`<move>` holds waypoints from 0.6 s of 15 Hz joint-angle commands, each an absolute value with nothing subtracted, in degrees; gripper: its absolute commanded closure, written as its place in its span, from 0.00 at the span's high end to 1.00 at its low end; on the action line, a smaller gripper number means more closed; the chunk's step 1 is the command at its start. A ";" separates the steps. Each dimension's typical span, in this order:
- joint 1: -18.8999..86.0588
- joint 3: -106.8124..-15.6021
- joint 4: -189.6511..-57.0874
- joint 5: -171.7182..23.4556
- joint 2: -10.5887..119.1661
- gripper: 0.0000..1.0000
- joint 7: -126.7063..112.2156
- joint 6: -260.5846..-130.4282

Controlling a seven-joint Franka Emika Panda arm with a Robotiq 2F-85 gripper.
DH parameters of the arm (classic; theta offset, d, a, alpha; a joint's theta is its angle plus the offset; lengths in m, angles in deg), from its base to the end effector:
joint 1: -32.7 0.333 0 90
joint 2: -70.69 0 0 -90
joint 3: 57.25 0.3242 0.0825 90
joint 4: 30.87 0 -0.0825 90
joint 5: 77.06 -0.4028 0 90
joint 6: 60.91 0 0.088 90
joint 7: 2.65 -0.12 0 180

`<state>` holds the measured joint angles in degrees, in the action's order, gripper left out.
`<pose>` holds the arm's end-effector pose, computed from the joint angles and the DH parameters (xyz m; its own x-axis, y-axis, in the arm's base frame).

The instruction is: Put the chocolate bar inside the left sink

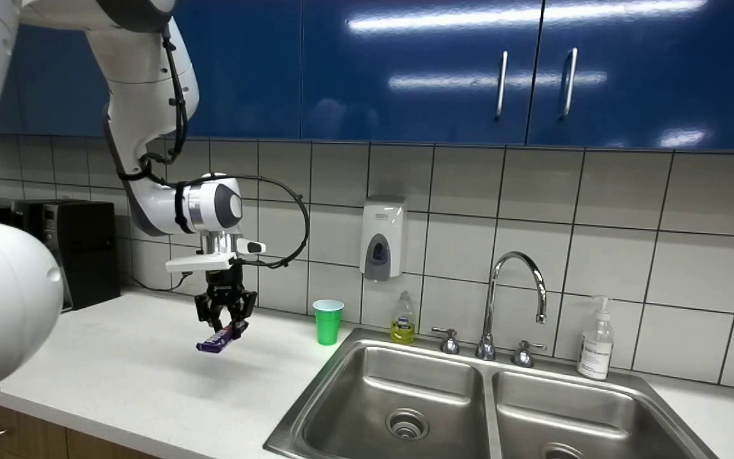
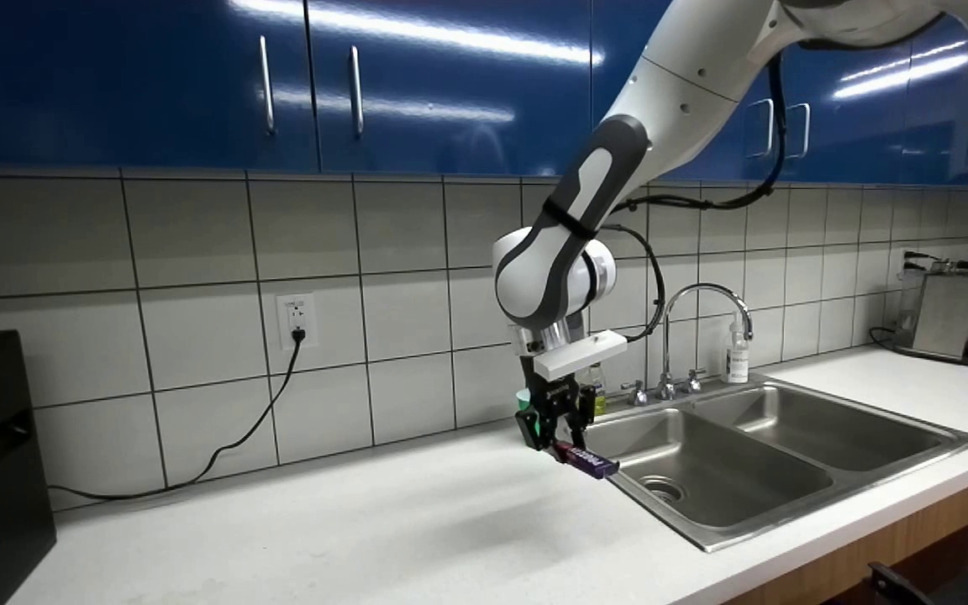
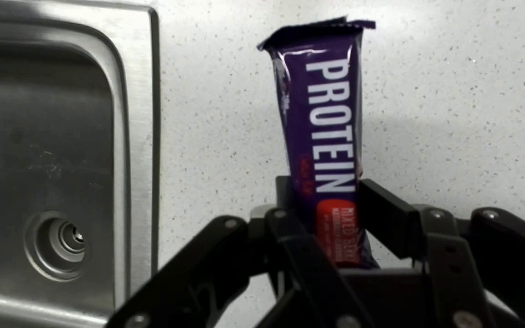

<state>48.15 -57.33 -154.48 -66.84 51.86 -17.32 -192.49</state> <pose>0.5394 0.1425 0.2101 0.9785 0.1286 -0.1610 0.1537 -0.9760 0.1544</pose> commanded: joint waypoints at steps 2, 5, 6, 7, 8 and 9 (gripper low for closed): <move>45.16 -56.86 -158.85 -66.82 58.26 0.15 -19.36 -189.64; 42.67 -57.64 -160.39 -66.86 60.11 0.15 -19.30 -189.37; 41.76 -58.10 -160.83 -66.82 60.58 0.15 -19.22 -189.43; 40.72 -58.62 -161.21 -66.84 60.92 0.15 -19.05 -189.54; 39.77 -59.04 -161.46 -66.98 61.15 0.15 -18.88 -189.60; 38.68 -59.69 -161.79 -66.94 61.45 0.15 -18.82 -189.73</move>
<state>41.53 -59.00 -159.71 -66.84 58.50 -18.24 -190.73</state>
